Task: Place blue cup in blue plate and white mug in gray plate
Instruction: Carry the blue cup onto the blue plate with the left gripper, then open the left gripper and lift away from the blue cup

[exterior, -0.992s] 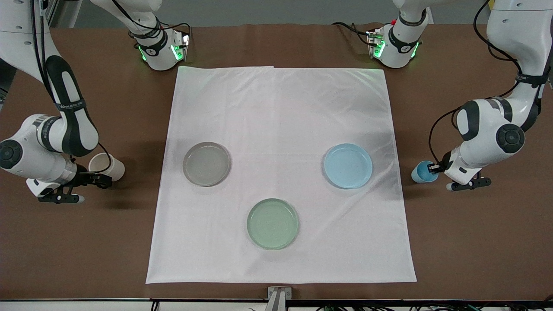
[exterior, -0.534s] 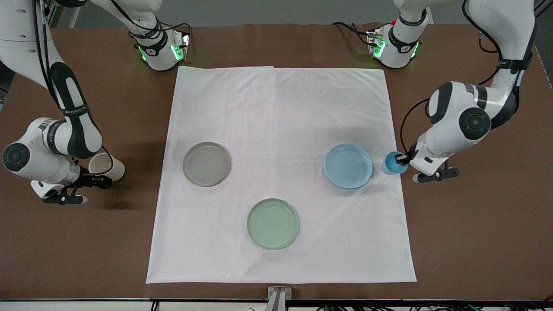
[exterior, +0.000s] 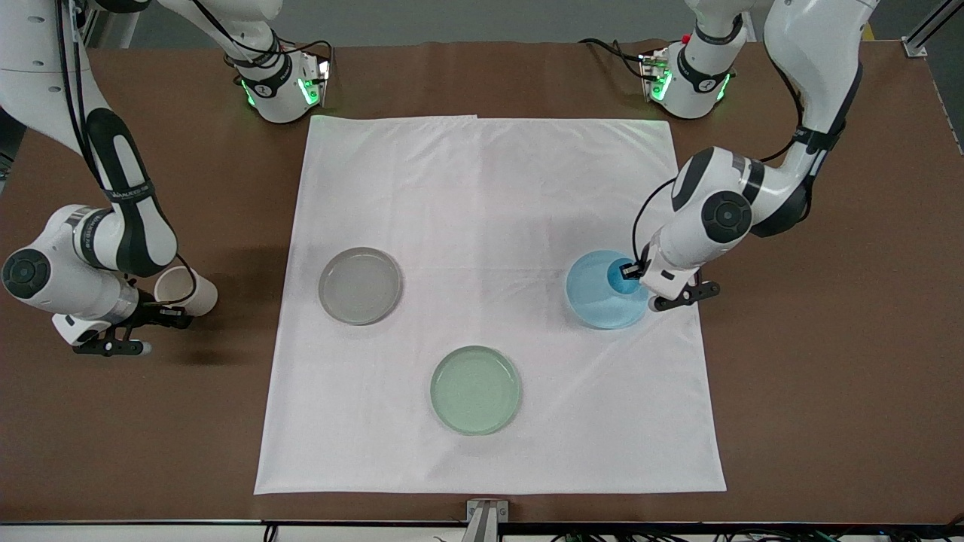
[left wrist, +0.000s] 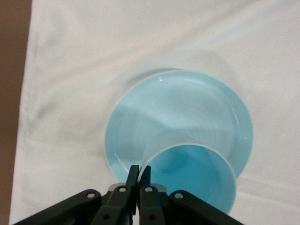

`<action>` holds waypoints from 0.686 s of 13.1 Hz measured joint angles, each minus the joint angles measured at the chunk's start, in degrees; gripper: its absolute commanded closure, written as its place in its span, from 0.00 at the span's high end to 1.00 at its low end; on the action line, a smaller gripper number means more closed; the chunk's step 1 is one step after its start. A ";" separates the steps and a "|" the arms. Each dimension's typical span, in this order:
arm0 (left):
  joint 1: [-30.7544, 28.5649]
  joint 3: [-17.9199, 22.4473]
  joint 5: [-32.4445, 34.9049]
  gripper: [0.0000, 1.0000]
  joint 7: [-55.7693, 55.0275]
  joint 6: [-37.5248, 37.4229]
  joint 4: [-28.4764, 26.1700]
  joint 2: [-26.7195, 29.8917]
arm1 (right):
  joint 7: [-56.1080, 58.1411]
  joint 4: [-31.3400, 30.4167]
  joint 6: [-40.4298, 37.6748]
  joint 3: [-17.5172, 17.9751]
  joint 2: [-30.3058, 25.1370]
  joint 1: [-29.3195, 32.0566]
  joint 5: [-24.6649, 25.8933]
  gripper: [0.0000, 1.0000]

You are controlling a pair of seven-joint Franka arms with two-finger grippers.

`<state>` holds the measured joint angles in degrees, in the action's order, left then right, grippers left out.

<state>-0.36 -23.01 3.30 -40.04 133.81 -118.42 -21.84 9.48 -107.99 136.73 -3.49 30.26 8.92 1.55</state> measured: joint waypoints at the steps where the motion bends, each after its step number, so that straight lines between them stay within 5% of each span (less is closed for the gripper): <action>1: 0.17 0.01 0.00 0.06 -0.32 0.86 -0.03 -0.94 | 0.01 0.00 -0.01 0.00 0.00 0.01 0.00 0.15; 2: 0.16 0.06 0.00 0.16 -0.33 1.47 -0.03 -1.63 | 0.01 0.00 -0.04 0.00 0.00 0.04 0.01 0.12; 3: 0.14 0.14 0.00 0.39 -0.33 1.72 -0.03 -1.99 | 0.01 0.01 -0.09 0.00 0.00 0.11 0.00 0.08; 4: 0.12 0.18 0.00 0.80 -0.33 1.75 -0.03 -2.07 | 0.01 0.05 -0.29 0.00 0.00 0.15 0.01 0.05; 5: 0.08 0.20 0.00 1.00 -0.63 1.80 0.00 -2.08 | 0.01 0.13 -0.83 0.01 0.00 0.15 0.01 0.03; 9: -0.23 0.24 0.00 1.00 -4.14 0.92 3.38 -1.41 | 0.20 3.19 -7.89 1.06 -1.33 -1.50 0.03 0.03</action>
<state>-0.59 -22.77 3.30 -44.19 134.73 -115.04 -23.25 9.68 -104.80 128.83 -2.43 28.93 7.42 1.58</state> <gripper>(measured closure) 0.414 0.806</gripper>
